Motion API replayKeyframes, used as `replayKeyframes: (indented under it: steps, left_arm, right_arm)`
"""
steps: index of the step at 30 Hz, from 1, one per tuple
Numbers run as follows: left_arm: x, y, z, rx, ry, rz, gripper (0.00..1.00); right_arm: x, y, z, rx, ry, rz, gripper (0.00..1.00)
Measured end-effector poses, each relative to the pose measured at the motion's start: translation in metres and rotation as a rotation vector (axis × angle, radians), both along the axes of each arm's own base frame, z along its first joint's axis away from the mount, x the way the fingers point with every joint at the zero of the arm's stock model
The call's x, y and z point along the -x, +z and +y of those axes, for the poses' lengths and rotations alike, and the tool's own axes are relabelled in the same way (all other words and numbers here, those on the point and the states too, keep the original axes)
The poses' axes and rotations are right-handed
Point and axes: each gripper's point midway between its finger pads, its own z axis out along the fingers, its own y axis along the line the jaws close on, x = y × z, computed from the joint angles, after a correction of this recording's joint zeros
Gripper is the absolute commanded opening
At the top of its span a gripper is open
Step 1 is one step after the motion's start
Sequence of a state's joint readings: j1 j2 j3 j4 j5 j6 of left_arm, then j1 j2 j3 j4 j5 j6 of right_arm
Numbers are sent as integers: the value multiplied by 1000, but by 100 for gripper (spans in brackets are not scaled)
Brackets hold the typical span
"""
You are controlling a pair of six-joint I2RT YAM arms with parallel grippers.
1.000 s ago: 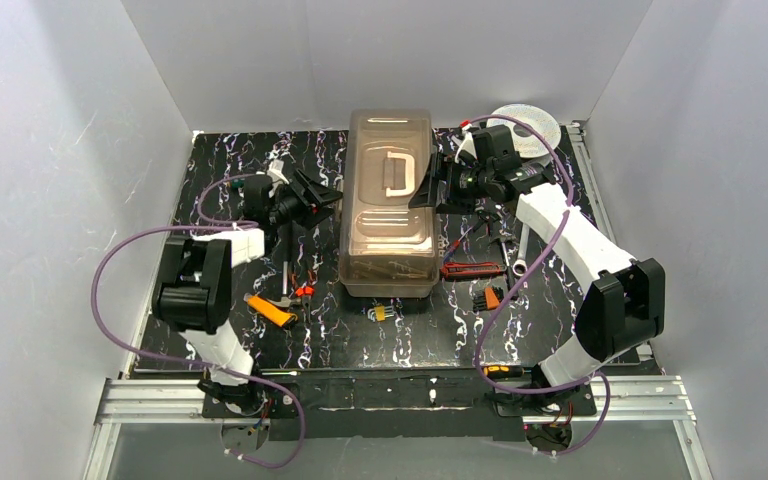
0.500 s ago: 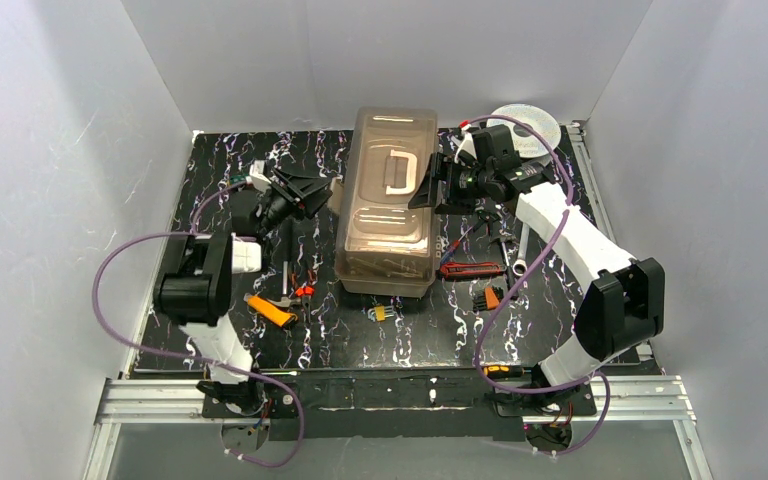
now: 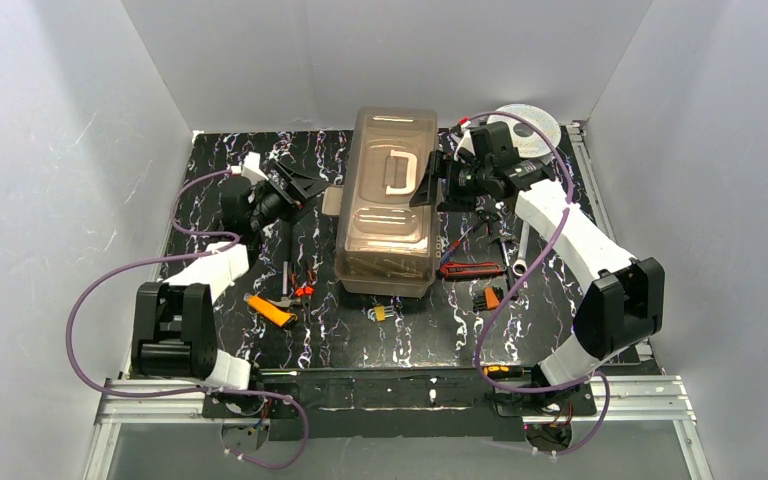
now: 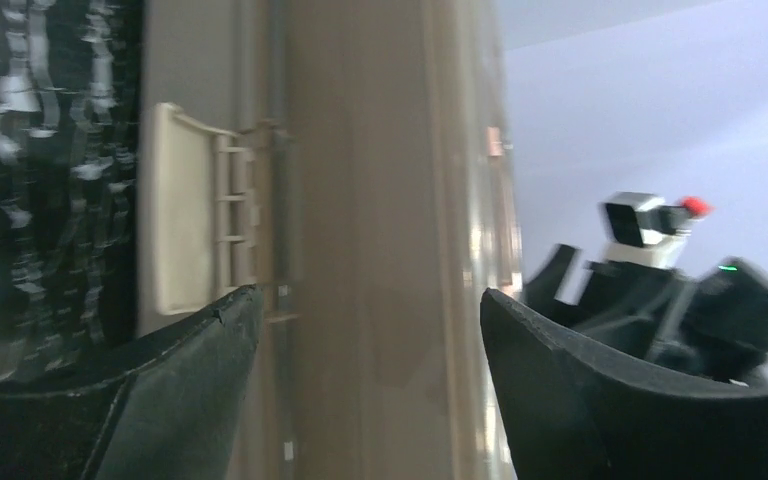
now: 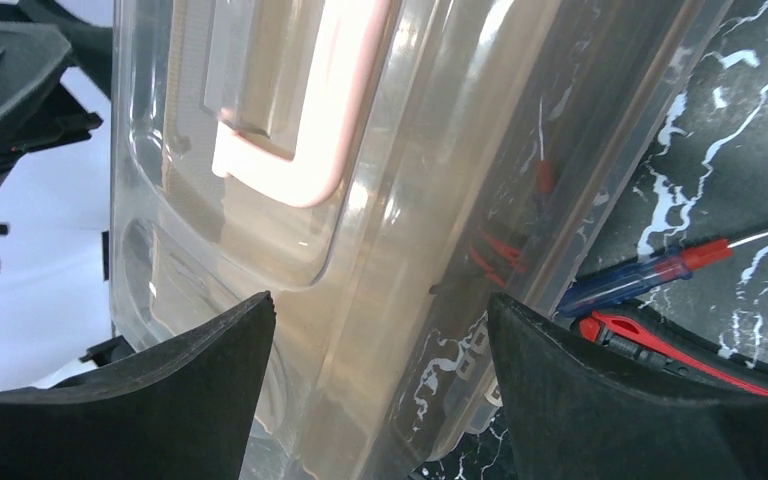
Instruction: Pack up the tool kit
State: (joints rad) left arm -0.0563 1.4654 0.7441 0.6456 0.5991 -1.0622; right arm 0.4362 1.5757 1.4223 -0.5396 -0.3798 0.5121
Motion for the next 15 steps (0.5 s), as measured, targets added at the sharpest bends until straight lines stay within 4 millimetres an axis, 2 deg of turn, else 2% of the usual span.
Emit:
replayKeyframes:
  steps: [3, 10, 15]
  left_arm:
    - [3, -1, 0, -87, 8, 7, 82]
    - [20, 16, -24, -136, -62, -69, 82]
    - [31, 20, -39, -191, -110, -105, 82]
  right_arm:
    - [-7, 4, -4, 48, -21, -23, 85]
    - [-29, 12, -9, 144, -72, -70, 80]
    - [-51, 34, -8, 242, -121, -161, 72]
